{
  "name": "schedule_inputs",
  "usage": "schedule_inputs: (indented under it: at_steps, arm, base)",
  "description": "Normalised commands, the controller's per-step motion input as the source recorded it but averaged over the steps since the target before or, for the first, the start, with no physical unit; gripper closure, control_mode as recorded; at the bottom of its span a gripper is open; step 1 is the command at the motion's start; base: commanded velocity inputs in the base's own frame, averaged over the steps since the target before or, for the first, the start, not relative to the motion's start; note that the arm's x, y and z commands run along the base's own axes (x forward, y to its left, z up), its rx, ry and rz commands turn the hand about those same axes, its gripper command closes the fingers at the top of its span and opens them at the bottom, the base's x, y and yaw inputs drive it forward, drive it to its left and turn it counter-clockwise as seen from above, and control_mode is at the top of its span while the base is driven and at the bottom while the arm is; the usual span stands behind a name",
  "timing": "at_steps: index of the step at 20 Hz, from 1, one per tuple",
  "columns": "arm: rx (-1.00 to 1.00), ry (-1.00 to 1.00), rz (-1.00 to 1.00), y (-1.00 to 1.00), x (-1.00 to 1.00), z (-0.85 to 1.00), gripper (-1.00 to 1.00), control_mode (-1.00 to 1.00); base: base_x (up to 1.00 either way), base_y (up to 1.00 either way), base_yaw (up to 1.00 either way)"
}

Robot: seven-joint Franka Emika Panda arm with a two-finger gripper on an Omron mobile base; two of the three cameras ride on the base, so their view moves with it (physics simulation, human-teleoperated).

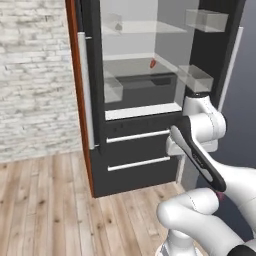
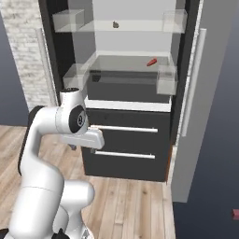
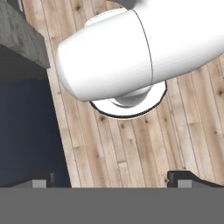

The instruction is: Retrieve the bottle and the shaker from the cabinet and place them next to the mixing bowl on the counter. Then add garlic from the fridge to the mixing bowl.

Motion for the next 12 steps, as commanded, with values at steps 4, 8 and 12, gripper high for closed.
schedule_inputs:
  at_steps: [4, 8, 12]
  arm:
    - [0.0, 0.0, 0.0, 0.0, 0.0, 0.0, -1.0, 1.0]
    - [0.0, 0.0, 0.0, 0.0, 0.0, 0.0, -1.0, 1.0]
    - [0.0, 0.0, 0.0, 0.0, 0.0, 0.0, -1.0, 1.0]
  base:
    - [0.84, -0.18, 0.03]
    - [0.99, -0.23, 0.04]
    - [0.8, -0.39, 0.03]
